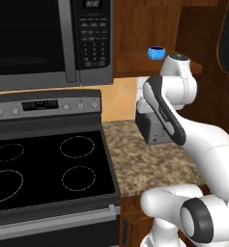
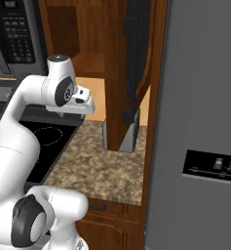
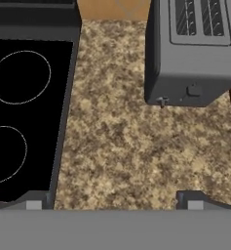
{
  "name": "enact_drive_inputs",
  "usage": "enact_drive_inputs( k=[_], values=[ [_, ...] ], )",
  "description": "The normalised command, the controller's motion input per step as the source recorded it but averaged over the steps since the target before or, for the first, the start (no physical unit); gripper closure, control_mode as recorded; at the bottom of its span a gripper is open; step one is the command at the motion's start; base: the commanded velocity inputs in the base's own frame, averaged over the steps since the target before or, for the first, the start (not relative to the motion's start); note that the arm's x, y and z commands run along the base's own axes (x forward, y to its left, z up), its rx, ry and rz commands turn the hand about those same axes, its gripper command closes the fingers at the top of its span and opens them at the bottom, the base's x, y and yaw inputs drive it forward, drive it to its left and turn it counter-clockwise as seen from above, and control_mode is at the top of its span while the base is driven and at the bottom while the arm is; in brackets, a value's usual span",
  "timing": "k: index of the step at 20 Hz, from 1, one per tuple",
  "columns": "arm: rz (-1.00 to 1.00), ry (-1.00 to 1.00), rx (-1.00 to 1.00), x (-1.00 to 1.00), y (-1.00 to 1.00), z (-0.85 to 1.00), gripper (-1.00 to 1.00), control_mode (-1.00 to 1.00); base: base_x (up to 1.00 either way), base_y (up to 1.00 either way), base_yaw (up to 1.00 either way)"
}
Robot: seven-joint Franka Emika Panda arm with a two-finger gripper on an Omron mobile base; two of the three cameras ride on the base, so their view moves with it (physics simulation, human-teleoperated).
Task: Gather all objects into one cabinet and sort the glasses and bowls to opposite sides.
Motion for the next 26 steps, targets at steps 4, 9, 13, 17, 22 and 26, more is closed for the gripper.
enact_drive_inputs(
  k=[4, 9, 13, 17, 22, 26],
  values=[
    [-0.01, -0.18, 0.00, 0.00, 0.00, 0.10, -1.00, -1.00, 0.00, 0.00, 0.00],
    [-0.10, -0.46, 0.00, 0.00, 0.00, 0.35, -1.00, -1.00, 0.00, 0.00, 0.00],
    [-0.13, -0.44, 0.00, 0.00, 0.00, 0.37, -1.00, -1.00, 0.00, 0.00, 0.00],
    [-0.20, -0.33, 0.00, 0.04, -0.01, 0.50, -1.00, -1.00, 0.00, 0.00, 0.00],
    [-0.21, -0.16, 0.10, 0.20, -0.12, 0.72, -1.00, -1.00, 0.00, 0.00, 0.00],
    [-0.18, -0.08, 0.18, 0.36, -0.25, 0.74, -1.00, -1.00, 0.00, 0.00, 0.00]
  ],
)
